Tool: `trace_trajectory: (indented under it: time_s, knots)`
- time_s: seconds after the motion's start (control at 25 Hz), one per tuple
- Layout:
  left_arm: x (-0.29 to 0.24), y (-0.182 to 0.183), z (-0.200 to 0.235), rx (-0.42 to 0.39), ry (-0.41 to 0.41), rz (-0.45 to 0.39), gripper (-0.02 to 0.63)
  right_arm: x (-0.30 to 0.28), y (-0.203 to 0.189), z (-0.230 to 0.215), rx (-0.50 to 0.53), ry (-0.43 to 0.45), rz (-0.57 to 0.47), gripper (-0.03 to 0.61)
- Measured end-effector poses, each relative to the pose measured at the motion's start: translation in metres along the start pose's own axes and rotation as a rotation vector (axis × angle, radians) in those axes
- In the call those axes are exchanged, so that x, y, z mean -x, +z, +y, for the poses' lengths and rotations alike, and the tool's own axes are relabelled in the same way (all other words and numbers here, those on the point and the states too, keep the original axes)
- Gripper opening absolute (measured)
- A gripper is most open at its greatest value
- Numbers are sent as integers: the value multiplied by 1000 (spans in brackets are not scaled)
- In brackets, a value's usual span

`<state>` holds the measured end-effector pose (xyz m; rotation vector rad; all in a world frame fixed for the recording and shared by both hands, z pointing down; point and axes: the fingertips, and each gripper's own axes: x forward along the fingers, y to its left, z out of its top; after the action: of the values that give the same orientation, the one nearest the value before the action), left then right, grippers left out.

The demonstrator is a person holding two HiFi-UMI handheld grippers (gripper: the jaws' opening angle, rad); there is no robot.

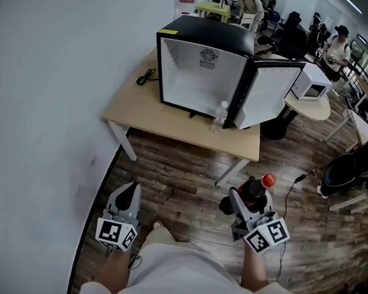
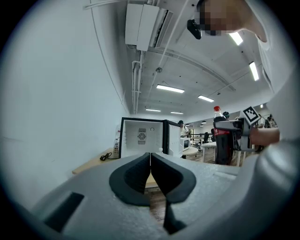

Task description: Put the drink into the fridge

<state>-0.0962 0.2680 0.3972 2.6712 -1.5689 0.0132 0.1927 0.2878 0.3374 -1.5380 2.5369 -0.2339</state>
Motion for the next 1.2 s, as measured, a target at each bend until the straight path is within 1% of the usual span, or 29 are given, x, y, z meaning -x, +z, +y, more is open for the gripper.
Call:
trace_trajectory:
  time_s: [0.2,0.4,0.48,0.68,0.88,1.04,1.2]
  knots:
    - [-25,-2,3,20,-27,-5,18,-15,1,-2,38,2,28,316]
    - [-90,-26,20,53,-95,16,18,-69,-13,-23,44,2,65,316]
    - [-120,-29,34,60,-117,19,18,-97,-15,-31,42,-1,70,316]
    - [-189,-7,97,49,-135,-14,18,-183,-9,-39,48,5,76,316]
    - [-240,-2,152,70,-173,-6,18,-254,-5,-44,57,-27,87,316]
    - [-268,-9,178,85,-202,17,15,-289,-7,-43,78,-38,107,314]
    - [-291,-16,177,119,-226,35,15,-306,-13,-55,65,-61,133,314]
